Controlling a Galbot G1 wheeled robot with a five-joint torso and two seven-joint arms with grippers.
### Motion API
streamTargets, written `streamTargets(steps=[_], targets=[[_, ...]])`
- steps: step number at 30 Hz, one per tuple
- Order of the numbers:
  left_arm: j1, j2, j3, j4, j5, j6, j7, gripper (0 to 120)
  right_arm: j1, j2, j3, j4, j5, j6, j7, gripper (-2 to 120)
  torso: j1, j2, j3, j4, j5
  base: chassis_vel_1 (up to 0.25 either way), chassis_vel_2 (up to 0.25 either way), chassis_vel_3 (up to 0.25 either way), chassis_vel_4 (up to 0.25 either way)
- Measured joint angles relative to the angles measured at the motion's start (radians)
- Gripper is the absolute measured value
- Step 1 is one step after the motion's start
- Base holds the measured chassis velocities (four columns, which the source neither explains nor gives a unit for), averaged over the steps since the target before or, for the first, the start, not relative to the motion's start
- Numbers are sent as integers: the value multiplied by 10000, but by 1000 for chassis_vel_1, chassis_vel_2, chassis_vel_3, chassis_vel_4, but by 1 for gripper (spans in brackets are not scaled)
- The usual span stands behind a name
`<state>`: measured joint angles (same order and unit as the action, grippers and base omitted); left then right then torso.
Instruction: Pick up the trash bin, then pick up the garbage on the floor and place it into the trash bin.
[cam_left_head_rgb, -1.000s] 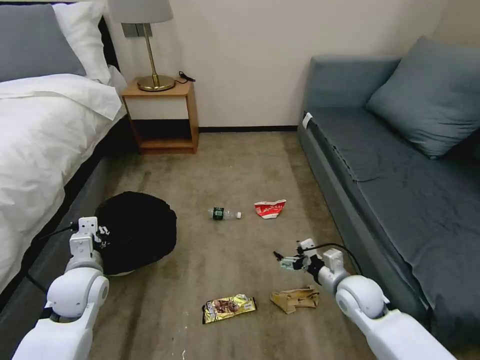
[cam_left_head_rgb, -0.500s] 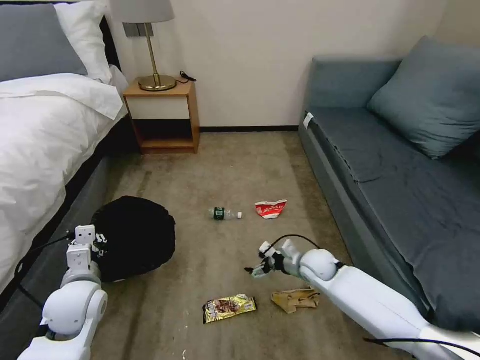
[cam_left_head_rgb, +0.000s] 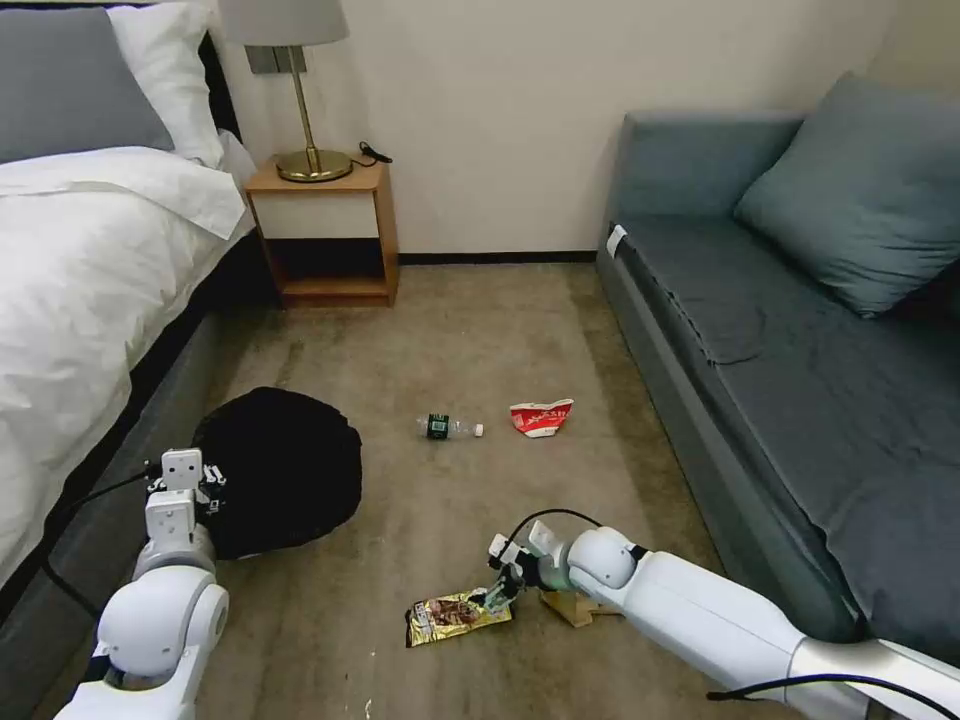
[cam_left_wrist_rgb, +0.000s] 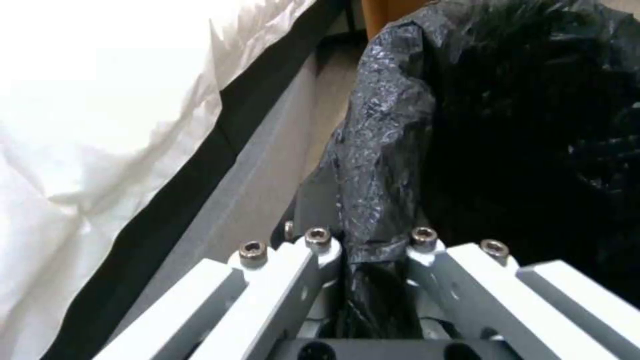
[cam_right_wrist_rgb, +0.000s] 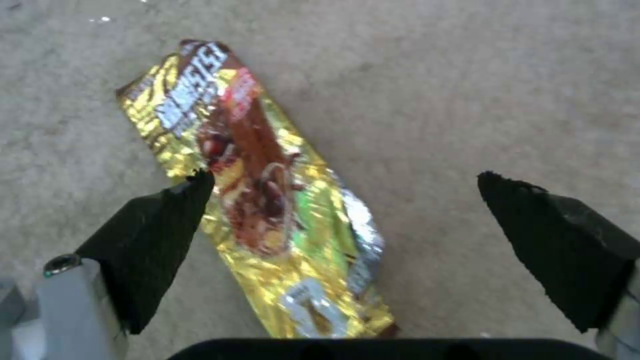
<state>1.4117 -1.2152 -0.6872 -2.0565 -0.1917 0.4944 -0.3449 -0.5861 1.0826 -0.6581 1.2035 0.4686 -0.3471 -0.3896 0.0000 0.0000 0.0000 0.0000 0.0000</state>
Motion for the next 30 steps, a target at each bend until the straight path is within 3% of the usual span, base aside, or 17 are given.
streamTargets(steps=[9,30], targets=[[63,-60,7,-81,73,34,-17,4,-162,551,-50,-484,-206,138,-160,100,0,0,0,2,-1,0,0,0,0],[8,-314,158,159,134,-161,-18,4,-671,480,122,-813,-649,209,-129,100,0,0,0,0,0,0,0,0,0]])
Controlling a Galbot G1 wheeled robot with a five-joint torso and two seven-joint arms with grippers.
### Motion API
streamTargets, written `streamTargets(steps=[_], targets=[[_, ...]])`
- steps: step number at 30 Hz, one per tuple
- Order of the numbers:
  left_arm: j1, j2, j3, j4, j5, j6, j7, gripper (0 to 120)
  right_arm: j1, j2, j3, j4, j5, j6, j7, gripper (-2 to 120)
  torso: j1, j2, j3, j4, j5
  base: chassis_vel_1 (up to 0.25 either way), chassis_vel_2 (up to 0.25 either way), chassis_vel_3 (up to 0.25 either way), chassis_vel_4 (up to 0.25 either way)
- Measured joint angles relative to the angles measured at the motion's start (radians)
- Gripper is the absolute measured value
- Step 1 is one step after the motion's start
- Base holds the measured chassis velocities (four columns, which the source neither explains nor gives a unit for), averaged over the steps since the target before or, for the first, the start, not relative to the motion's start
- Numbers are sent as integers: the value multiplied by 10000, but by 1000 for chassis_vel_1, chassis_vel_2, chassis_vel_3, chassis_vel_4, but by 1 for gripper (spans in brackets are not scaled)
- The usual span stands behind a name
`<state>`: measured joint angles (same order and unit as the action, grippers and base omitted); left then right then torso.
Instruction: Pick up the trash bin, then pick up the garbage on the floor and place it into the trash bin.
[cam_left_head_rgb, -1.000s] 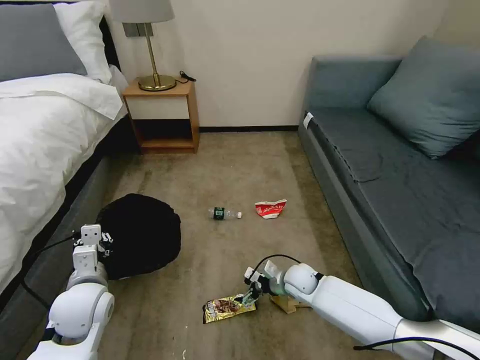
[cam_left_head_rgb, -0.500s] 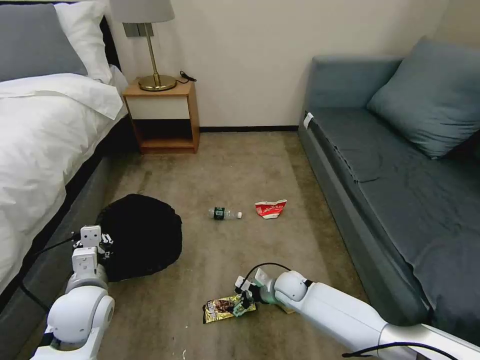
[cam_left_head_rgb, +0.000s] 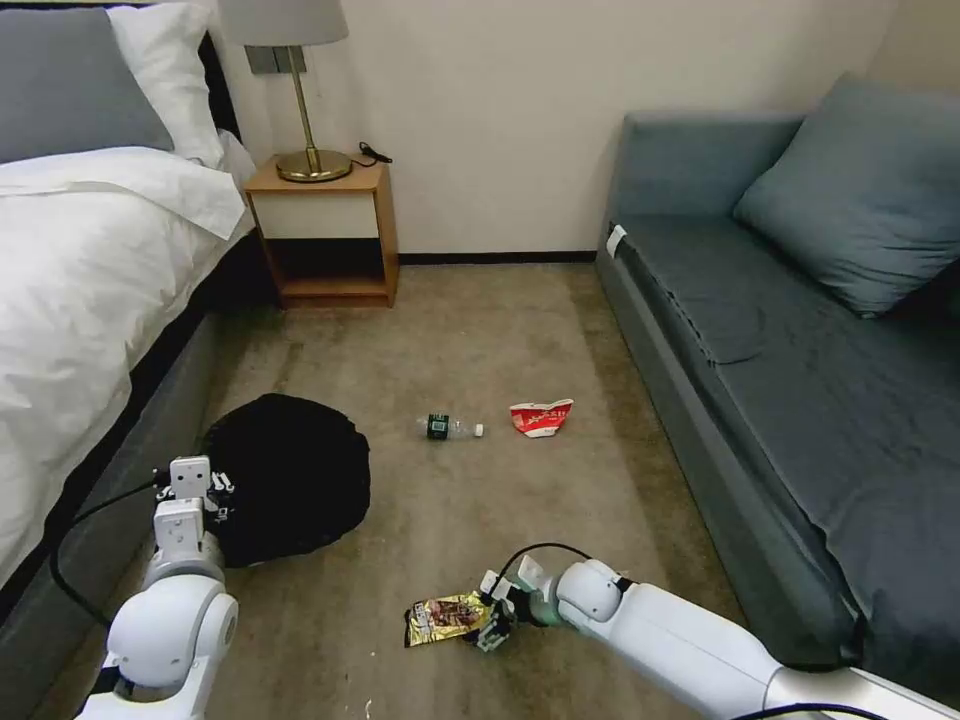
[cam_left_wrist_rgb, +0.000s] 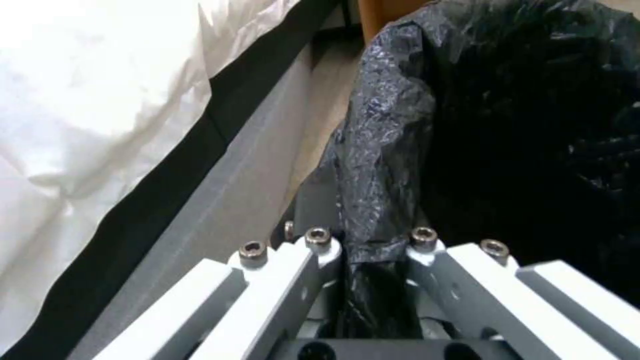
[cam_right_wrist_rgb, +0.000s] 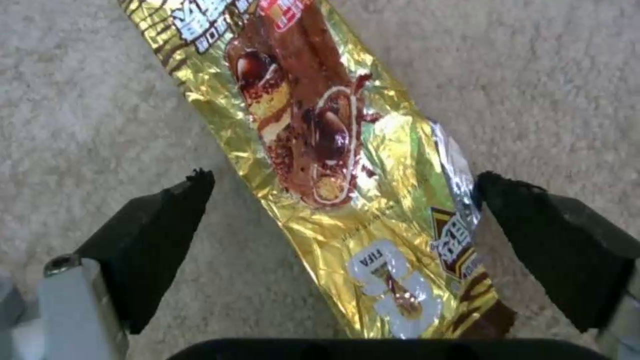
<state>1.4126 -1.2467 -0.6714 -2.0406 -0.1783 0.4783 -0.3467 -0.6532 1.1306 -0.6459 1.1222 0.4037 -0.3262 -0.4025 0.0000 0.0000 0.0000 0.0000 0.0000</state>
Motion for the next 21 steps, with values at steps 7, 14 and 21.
streamTargets(steps=[7,14,21], targets=[[-51,26,-9,92,-2,-75,2,4,-67,23,76,-99,-9,22,-23,79,0,0,0,0,-1,0,0,0,0],[-83,4,17,131,-7,-107,2,4,-66,-19,208,-46,1,30,-34,57,0,0,0,0,0,0,0,0,0],[-116,1,12,195,-23,-176,18,4,-35,-79,241,63,51,12,-110,30,0,0,0,0,0,0,0,0,0]])
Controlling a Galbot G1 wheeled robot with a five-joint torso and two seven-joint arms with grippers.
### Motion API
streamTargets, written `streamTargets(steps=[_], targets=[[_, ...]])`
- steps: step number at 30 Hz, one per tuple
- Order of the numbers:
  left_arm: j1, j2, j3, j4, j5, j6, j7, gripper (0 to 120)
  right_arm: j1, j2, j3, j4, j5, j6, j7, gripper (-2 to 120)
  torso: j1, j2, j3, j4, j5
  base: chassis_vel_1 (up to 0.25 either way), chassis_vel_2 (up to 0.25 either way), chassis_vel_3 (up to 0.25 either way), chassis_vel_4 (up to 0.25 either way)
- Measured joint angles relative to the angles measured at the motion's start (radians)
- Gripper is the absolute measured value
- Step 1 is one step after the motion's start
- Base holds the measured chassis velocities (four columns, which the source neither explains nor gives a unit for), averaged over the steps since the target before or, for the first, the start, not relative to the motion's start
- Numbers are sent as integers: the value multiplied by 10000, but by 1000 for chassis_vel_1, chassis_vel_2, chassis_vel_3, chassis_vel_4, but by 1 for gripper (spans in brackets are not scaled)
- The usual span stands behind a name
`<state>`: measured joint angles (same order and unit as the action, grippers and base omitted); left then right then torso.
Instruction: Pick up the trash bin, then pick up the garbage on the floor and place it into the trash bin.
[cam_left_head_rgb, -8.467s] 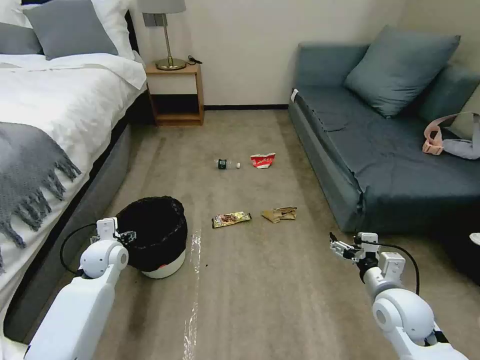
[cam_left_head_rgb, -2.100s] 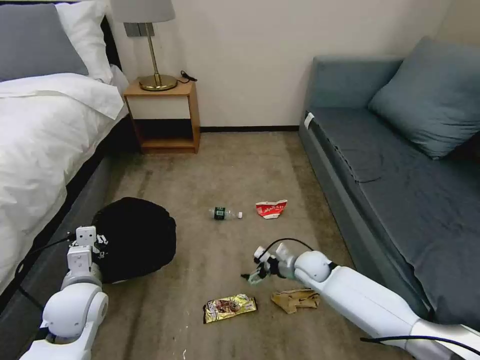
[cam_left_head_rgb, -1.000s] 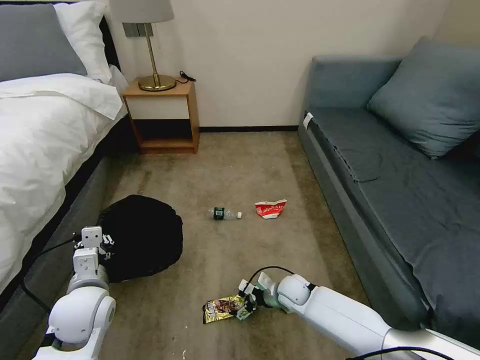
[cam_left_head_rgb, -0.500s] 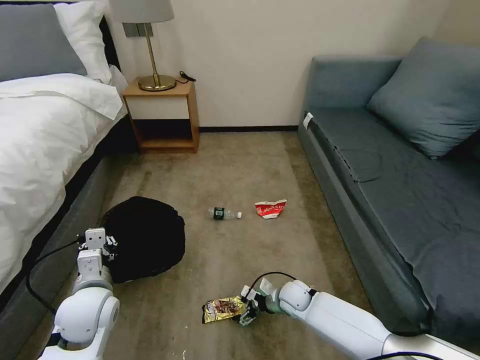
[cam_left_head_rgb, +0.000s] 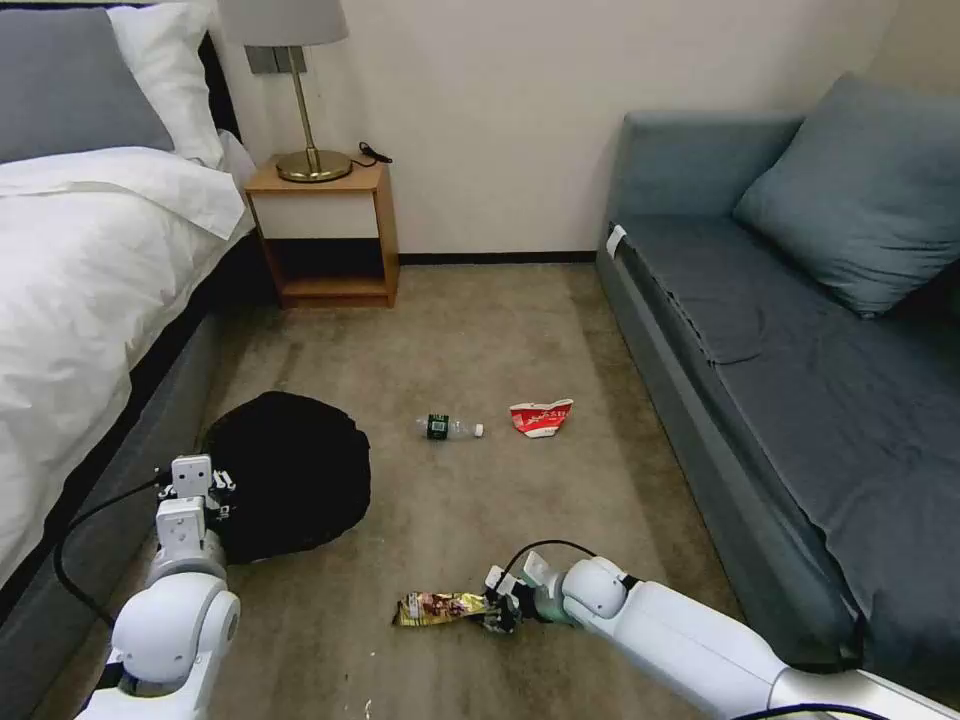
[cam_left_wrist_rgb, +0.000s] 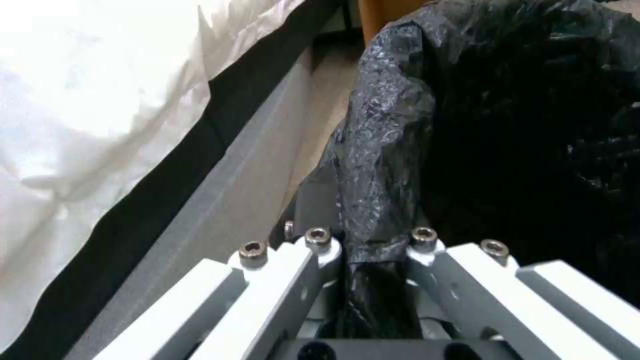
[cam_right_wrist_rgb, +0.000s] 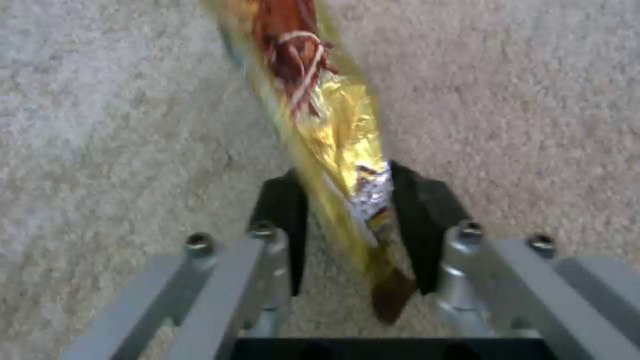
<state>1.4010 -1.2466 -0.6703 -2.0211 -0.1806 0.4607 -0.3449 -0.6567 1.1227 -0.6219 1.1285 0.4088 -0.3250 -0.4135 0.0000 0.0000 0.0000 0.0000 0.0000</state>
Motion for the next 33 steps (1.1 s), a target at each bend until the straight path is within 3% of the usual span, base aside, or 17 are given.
streamTargets(steps=[1,4,8,18,22,33], targets=[[0,0,0,0,0,0,0,4,0,0,0,0,0,0,0,30,0,0,0,0,0,0,0,0,0],[-6,34,-27,10,-27,-25,7,4,-19,69,45,-86,2,-5,-36,13,0,0,0,0,0,0,0,0,0],[-3,36,-28,13,-31,-30,8,4,-39,76,141,-124,-1,-3,-42,0,0,0,0,0,0,0,0,0,0],[25,35,-25,23,-31,-37,15,4,-180,34,720,102,-45,22,-87,0,0,0,0,0,0,0,0,0,0],[72,75,-35,17,-35,-57,21,4,-246,60,1616,623,-100,47,-148,0,0,-1,0,0,1,0,0,0,0],[216,110,101,-644,33,41,132,4,249,179,4118,3772,220,-250,-1236,0,0,0,0,0,2,0,0,0,0]])
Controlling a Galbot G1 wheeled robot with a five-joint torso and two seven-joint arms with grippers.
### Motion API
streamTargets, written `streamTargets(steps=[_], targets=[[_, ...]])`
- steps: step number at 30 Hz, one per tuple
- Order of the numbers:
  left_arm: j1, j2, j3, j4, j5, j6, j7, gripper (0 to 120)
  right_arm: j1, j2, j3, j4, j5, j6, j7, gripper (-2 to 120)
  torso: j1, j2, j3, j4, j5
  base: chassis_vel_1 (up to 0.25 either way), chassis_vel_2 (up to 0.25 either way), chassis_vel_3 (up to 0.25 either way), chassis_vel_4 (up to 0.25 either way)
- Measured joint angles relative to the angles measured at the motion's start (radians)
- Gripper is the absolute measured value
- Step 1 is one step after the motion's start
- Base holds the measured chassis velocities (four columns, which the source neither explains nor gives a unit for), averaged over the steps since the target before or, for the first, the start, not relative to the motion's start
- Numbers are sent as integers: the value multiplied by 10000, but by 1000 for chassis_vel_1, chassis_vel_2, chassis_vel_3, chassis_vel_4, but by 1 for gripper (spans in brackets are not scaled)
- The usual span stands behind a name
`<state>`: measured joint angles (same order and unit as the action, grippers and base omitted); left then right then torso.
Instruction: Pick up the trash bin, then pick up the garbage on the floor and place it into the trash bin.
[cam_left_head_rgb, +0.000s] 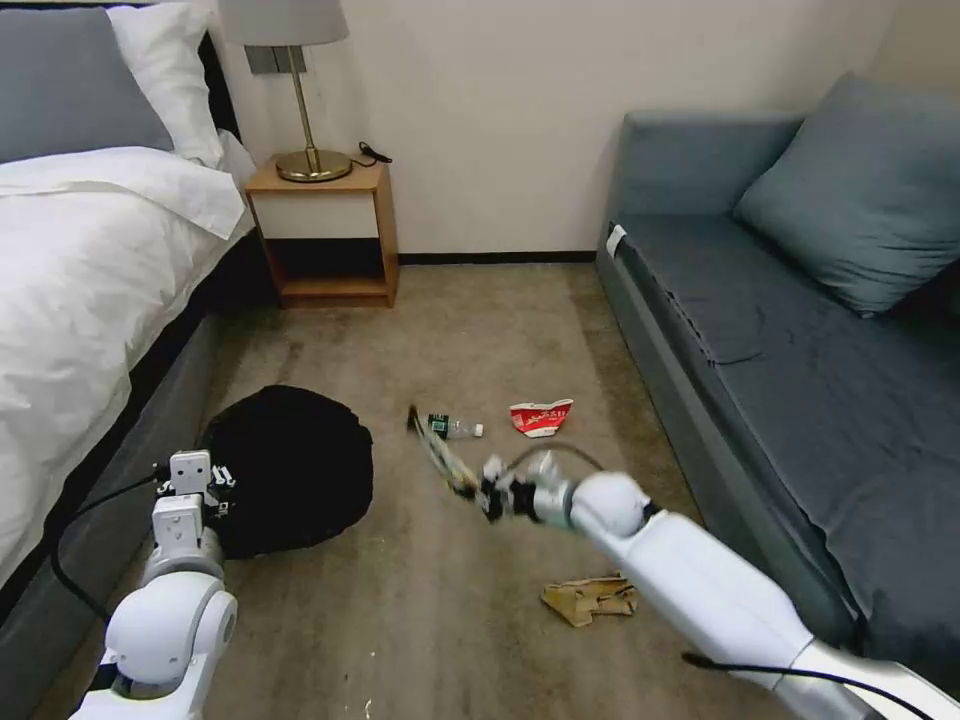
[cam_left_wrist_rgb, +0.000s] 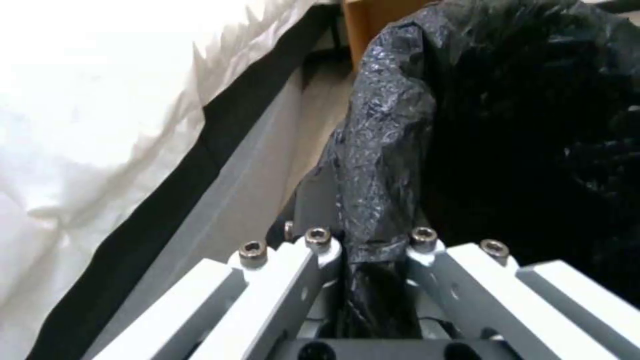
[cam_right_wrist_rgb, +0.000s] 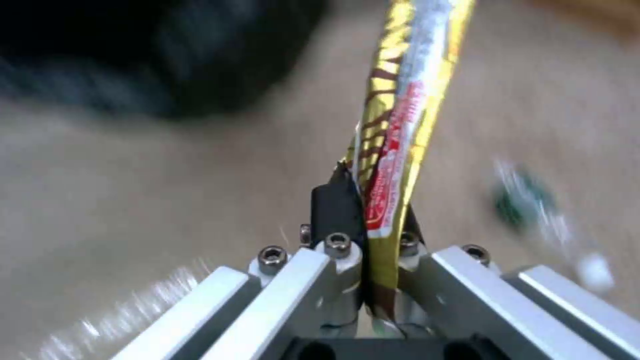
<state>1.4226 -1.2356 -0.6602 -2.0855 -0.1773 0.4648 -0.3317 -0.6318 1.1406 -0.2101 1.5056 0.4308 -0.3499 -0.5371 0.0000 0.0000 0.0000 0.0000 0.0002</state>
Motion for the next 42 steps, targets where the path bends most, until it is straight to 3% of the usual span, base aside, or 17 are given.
streamTargets(steps=[9,15,29,40,42], targets=[[-5,-286,394,-341,287,87,8,4,70,881,-296,1363,673,-38,-806,0,0,0,0,1,-2,0,0,0,0],[12,-516,627,-597,352,324,-19,4,-12,1647,-1022,465,563,627,-963,0,0,0,0,1,-3,0,0,0,0],[-7,-877,724,-339,680,127,-25,4,-22,1684,-1031,-941,96,1287,-515,0,0,0,0,1,-2,0,0,0,0],[-143,-960,819,-71,734,46,-46,4,-187,1506,-1052,-864,-181,1303,-515,37,0,0,0,0,-1,0,0,0,0],[-146,-960,817,-64,734,43,-46,4,-187,1502,-1054,-860,-190,1303,-512,37,0,0,0,0,-1,0,0,0,0]])
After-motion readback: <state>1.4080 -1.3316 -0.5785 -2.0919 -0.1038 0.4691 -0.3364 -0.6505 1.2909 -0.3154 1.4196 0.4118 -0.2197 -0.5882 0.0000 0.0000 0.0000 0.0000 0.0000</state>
